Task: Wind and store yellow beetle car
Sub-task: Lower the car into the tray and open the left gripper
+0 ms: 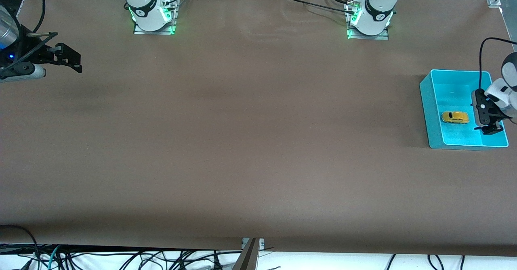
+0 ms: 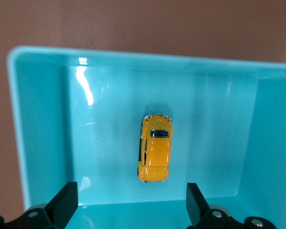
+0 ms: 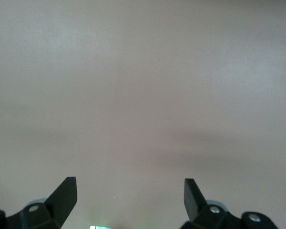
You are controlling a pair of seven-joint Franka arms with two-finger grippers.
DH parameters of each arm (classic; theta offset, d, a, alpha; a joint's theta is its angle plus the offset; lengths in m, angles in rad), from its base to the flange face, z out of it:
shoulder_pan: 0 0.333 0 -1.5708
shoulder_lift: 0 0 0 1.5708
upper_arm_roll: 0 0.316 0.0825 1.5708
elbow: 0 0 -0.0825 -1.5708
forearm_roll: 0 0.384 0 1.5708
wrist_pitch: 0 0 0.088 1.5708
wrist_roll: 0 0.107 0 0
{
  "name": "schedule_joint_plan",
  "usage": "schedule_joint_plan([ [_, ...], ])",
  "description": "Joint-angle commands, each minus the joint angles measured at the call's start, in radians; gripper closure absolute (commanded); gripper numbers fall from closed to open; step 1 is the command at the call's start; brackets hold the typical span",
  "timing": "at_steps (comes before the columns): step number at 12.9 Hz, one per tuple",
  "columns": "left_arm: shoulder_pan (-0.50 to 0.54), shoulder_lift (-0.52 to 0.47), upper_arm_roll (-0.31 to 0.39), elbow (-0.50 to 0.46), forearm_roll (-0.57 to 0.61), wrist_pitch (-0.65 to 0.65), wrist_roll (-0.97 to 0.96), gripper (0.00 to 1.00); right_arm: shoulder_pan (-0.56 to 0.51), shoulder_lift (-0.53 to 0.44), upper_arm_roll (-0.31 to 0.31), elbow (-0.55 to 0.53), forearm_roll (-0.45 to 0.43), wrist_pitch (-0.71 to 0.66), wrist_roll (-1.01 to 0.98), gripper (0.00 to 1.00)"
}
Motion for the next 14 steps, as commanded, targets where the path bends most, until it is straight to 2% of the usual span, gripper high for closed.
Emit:
schedule_joint_plan([
  [1,-0.004,-0.022,-0.090,0.142,-0.014,-0.226,-0.082,0.00,0.002,0.013,-0.001,0.030,-0.003,-0.025,0.015,0.01],
  [4,-0.004,-0.022,-0.206,0.283,-0.014,-0.427,-0.234,0.00,0.002,0.011,-0.001,0.030,-0.003,-0.025,0.013,0.01],
  [7,-0.006,-0.022,-0.325,0.386,-0.020,-0.560,-0.435,0.00,0.002,0.011,-0.001,0.030,-0.003,-0.025,0.015,0.01],
  [12,-0.004,-0.027,-0.492,0.484,-0.057,-0.722,-0.814,0.00,0.002,0.013,-0.001,0.030,-0.003,-0.025,0.015,0.01],
  [14,-0.021,-0.094,-0.501,0.471,-0.082,-0.735,-0.933,0.00,0.002,0.011,-0.001,0.030,-0.003,-0.025,0.015,0.01],
])
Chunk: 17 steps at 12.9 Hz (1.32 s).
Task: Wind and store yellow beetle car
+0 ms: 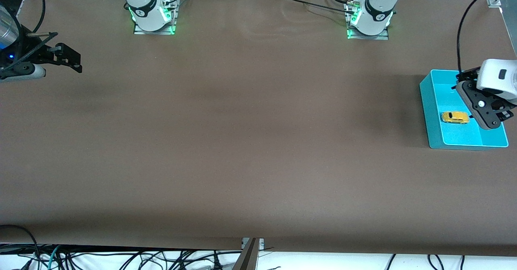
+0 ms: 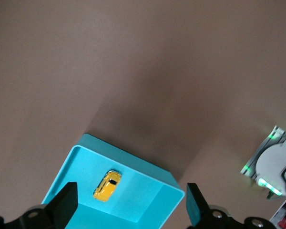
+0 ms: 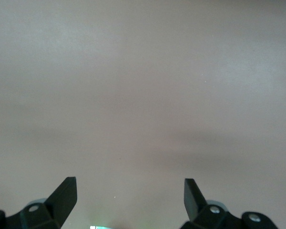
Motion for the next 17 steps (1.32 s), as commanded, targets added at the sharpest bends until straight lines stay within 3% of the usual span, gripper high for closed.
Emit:
schedule_joint_plan([
  [1,-0.056,-0.085,0.014,-0.010,-0.054,-0.031,-0.150,0.00,0.002,0.011,-0.001,0.030,-0.003,-0.025,0.015,0.01],
  [3,-0.175,-0.142,0.111,-0.019,-0.099,-0.030,-0.211,0.00,0.002,0.011,-0.001,0.030,-0.003,-0.025,0.015,0.01],
  [7,-0.486,-0.208,0.483,-0.065,-0.272,-0.012,-0.507,0.00,0.002,0.011,-0.001,0.030,-0.003,-0.025,0.015,0.01],
  [9,-0.643,-0.266,0.628,-0.132,-0.280,0.031,-0.687,0.00,0.002,0.013,-0.001,0.030,-0.003,-0.025,0.015,0.01],
  [13,-0.720,-0.387,0.700,-0.299,-0.320,0.172,-0.884,0.00,0.002,0.013,-0.001,0.030,-0.003,-0.025,0.015,0.01],
  [17,-0.736,-0.392,0.712,-0.310,-0.319,0.176,-0.898,0.00,0.002,0.013,-0.001,0.030,-0.003,-0.025,0.015,0.01],
])
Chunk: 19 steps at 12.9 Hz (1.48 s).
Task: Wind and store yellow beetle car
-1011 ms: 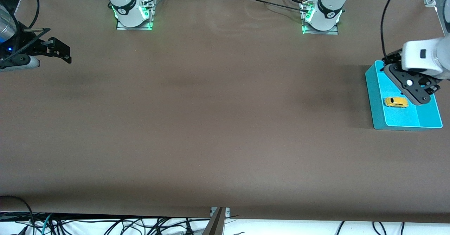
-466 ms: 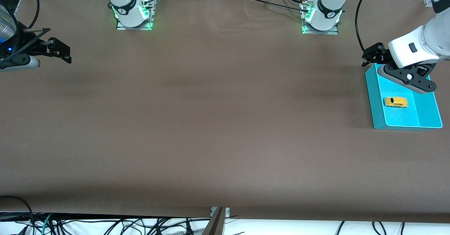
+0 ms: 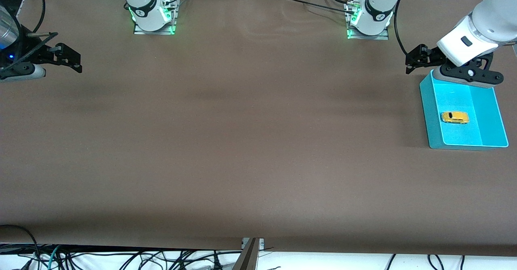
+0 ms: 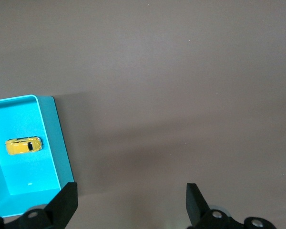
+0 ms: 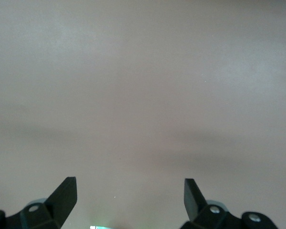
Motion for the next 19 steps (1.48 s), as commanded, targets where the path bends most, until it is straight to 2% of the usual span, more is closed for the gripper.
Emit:
schedule_joint_plan([
  [1,-0.012,-0.024,0.017,-0.034,-0.022,0.024,-0.021,0.00,0.002,0.011,-0.001,0.030,-0.003,-0.025,0.015,0.01],
  [8,-0.003,-0.017,0.017,-0.024,-0.017,0.026,-0.088,0.00,0.002,0.013,-0.001,0.030,-0.003,-0.025,0.015,0.01],
  [19,0.022,-0.011,0.020,-0.023,-0.017,0.024,-0.088,0.00,0.002,0.013,-0.001,0.030,-0.003,-0.025,0.015,0.01],
])
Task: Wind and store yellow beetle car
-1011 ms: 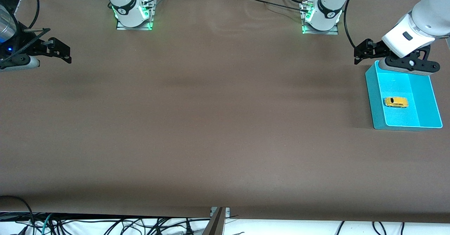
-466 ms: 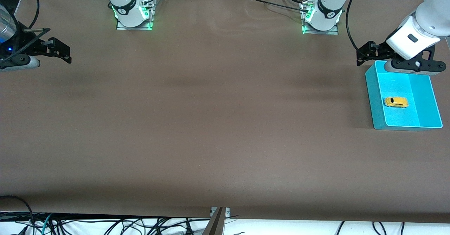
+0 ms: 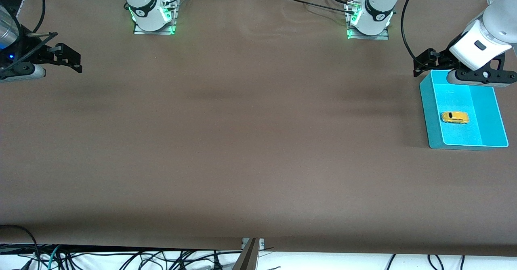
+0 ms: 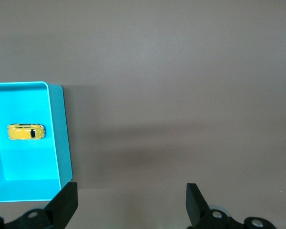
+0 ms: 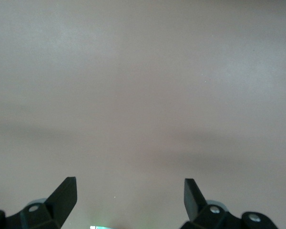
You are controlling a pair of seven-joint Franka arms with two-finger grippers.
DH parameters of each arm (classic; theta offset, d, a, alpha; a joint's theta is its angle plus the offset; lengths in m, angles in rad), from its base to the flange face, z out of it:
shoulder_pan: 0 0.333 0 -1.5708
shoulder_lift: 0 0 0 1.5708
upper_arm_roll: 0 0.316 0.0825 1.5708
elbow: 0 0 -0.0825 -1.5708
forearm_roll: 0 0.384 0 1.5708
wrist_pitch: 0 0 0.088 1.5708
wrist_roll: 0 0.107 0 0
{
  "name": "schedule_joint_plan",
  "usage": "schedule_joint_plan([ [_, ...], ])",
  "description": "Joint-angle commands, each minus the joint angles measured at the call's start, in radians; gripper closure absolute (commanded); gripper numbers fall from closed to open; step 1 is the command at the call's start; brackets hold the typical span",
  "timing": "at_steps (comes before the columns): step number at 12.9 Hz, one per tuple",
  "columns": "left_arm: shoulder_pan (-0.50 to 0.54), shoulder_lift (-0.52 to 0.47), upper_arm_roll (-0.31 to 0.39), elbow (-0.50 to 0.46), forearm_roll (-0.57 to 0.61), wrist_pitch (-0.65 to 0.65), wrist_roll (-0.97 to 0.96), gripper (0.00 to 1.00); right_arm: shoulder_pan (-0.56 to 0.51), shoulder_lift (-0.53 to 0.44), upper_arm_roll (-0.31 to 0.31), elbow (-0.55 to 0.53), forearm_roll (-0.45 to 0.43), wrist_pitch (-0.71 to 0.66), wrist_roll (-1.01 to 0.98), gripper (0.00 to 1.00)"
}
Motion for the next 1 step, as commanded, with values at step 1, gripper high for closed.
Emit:
schedule_joint_plan([
  [1,0.005,-0.012,-0.001,-0.011,-0.017,0.013,-0.010,0.00,0.002,0.013,-0.001,0.030,-0.003,-0.025,0.015,0.01],
])
